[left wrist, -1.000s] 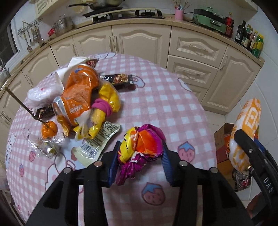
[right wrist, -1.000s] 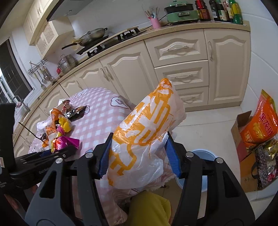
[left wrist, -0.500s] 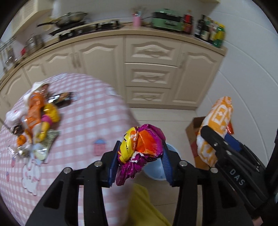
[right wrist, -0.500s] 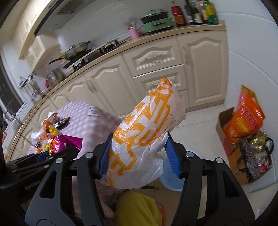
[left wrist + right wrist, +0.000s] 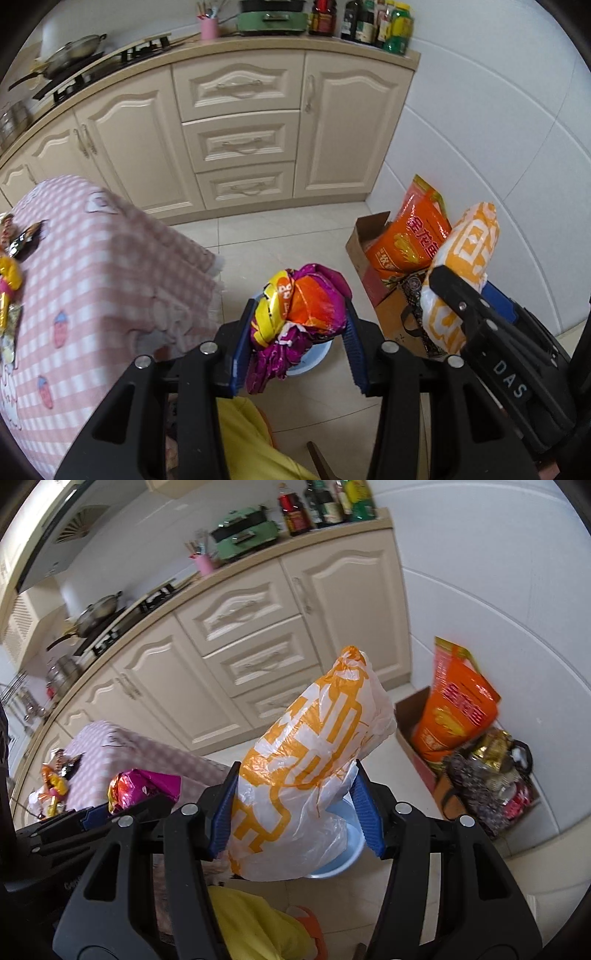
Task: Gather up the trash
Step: 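Carry the bag and wrapper over the blue wastebasket and open both grippers, then move both tools back over the table toward the remaining trash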
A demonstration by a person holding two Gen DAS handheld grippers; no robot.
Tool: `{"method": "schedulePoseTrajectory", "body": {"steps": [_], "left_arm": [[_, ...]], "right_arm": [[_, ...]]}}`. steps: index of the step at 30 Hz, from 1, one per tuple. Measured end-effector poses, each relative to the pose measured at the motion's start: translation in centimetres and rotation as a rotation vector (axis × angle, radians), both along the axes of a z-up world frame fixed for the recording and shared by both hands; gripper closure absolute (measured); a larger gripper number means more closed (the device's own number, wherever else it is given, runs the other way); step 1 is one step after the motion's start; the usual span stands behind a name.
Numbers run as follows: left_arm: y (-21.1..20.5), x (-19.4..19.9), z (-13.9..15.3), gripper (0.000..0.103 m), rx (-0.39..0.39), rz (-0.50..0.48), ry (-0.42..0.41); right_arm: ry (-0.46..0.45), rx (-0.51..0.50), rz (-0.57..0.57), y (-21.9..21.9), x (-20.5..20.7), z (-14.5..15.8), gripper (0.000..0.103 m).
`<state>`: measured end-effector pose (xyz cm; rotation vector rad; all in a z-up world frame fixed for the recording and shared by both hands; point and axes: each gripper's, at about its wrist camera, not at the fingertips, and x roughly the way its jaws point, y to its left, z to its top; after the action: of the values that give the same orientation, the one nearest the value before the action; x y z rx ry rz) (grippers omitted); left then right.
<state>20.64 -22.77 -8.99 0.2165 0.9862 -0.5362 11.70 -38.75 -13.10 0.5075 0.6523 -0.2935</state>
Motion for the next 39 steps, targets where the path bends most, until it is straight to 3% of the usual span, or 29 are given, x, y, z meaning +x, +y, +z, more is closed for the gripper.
{"method": "schedulePoseTrajectory", "body": {"steps": [4,6,7,13,18,20,22,27,39], "left_arm": [[-1.5,0.7,-1.2,0.056,0.008,-0.004,0.013],[-2.0,1.2,-1.9,0.033,0.03,0.008,0.007],[-2.1,1.4,-2.2,0.032,0.039,0.016,0.005],[-1.0,3.0,-3.3,0.032,0.061,0.054,0.027],[1.4,3.7,-2.6,0.032,0.053,0.096,0.013],[2.2,3.7,-2.1,0.032,0.06,0.124,-0.015],[3.1,3.7,-1.5,0.032,0.066,0.156,-0.046],[4.7,4.1,-1.0,0.031,0.057,0.177,-0.043],[6.5,2.8,0.0,0.031,0.031,0.2,-0.059]], "right_arm": [[0.033,0.008,-0.026,-1.1,-0.5,-1.0,0.046],[0.047,0.012,-0.032,-1.4,-0.4,-1.4,0.046],[0.053,0.014,-0.034,-1.5,-0.3,-1.6,0.046],[0.09,0.021,-0.015,-1.1,1.2,-2.7,0.046],[0.109,0.01,0.038,0.3,3.7,-2.8,0.043],[0.099,-0.008,0.058,1.1,4.5,-2.3,0.034],[0.109,-0.033,0.038,1.5,5.3,-1.8,0.016],[0.099,0.019,0.061,2.1,5.8,-2.0,0.016],[0.115,-0.003,0.076,4.3,4.5,-1.4,0.016]]}}
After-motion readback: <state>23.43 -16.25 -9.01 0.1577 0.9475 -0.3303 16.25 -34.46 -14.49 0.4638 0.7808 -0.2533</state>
